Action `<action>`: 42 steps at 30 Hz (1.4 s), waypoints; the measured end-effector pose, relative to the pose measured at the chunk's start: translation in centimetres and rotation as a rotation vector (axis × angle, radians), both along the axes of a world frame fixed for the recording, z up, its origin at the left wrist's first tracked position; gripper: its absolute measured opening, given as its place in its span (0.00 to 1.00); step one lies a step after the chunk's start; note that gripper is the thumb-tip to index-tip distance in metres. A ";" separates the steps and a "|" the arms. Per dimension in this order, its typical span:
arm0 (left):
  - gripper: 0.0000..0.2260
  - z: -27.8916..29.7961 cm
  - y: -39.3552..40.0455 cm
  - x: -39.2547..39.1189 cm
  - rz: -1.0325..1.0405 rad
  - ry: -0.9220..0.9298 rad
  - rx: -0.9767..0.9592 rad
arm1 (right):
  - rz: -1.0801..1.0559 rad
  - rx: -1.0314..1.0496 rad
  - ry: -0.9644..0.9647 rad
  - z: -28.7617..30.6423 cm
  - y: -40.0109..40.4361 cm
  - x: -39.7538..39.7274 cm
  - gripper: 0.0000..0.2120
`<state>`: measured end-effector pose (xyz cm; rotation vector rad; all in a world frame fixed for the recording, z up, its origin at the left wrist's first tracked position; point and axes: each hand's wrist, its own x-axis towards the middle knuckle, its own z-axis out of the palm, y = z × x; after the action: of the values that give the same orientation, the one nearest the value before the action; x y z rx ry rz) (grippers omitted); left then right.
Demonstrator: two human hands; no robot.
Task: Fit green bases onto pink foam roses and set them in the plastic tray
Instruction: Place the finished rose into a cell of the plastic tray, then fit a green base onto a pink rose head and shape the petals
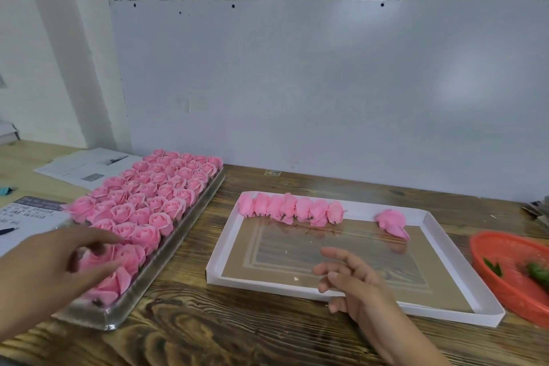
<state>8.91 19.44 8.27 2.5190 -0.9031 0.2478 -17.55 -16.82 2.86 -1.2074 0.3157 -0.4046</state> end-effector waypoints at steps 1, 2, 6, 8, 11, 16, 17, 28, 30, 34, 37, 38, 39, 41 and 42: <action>0.18 1.1 -1.9 -2.5 -0.069 -0.013 -0.023 | 0.002 0.000 0.000 0.0 0.0 0.0 0.24; 0.15 1.7 -4.0 -4.8 -0.146 -0.033 -0.045 | 0.004 0.003 0.000 0.0 0.0 0.0 0.23; 0.06 -0.8 -12.1 -9.6 -0.432 0.102 -0.061 | 0.035 0.027 0.005 0.0 -0.2 -0.2 0.16; 0.12 -3.5 -15.2 -10.5 -0.508 0.083 -0.021 | 0.105 0.070 0.011 0.2 -0.4 -0.4 0.13; 0.14 -6.3 -18.3 -10.8 -0.546 0.030 0.007 | 0.198 0.153 0.035 1.1 -1.1 -1.1 0.14; 0.10 -8.0 -18.9 -10.1 -0.592 -0.069 0.025 | -0.109 -0.104 0.251 2.4 -4.0 -0.2 0.10; 0.09 -8.0 -18.8 -10.0 -0.606 -0.109 0.021 | -0.212 -0.221 0.337 2.5 -4.8 0.6 0.08; 0.03 -8.5 -18.8 -9.6 -0.680 -0.267 -0.047 | -0.545 -0.788 0.677 0.5 -10.5 10.6 0.14; 0.02 -8.6 -18.8 -9.5 -0.693 -0.287 -0.046 | -0.547 -0.826 0.741 0.0 -10.2 11.1 0.16; 0.09 -8.5 -19.0 -9.5 -0.690 -0.286 -0.043 | -0.572 -0.880 0.776 -0.8 -10.0 11.6 0.17; 0.09 -8.8 -19.1 -9.2 -0.688 -0.308 -0.052 | -0.576 -0.932 0.790 -0.7 -10.0 12.0 0.14; 0.08 -8.8 -19.2 -9.1 -0.691 -0.315 -0.058 | -0.576 -0.928 0.777 -0.8 -10.0 12.1 0.13; 0.08 -8.8 -19.2 -9.1 -0.692 -0.317 -0.062 | -0.581 -0.913 0.754 -0.9 -10.1 12.1 0.13; 0.08 -8.7 -19.4 -9.1 -0.698 -0.334 -0.071 | -0.592 -0.861 0.709 -1.1 -10.2 11.9 0.13; 0.08 -8.6 -19.4 -9.1 -0.700 -0.341 -0.076 | -0.588 -0.831 0.692 -1.2 -10.4 11.7 0.14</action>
<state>-0.23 0.03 -0.37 1.9632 -1.7949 0.4704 -5.84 -27.22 1.68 -2.0615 1.2000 -0.6468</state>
